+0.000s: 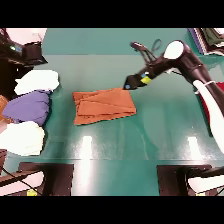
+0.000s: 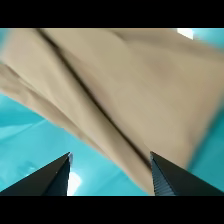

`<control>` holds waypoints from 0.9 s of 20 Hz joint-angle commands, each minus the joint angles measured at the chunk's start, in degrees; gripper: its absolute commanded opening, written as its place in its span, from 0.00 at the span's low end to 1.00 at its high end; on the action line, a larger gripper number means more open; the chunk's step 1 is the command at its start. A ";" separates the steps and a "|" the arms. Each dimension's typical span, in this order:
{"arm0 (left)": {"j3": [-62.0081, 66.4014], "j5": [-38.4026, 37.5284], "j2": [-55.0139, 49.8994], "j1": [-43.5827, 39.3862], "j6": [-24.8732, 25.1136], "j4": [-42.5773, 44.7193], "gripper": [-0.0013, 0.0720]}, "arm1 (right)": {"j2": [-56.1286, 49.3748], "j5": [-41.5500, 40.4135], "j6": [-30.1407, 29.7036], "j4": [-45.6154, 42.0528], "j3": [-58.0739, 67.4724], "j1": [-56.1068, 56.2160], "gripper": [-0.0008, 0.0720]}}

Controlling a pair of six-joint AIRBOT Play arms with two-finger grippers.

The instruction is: Fold the shirts.

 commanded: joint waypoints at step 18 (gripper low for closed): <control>-19.85 12.17 -10.91 -8.00 5.09 -6.03 0.07 | 1.29 4.83 0.87 9.20 -11.72 -7.76 0.77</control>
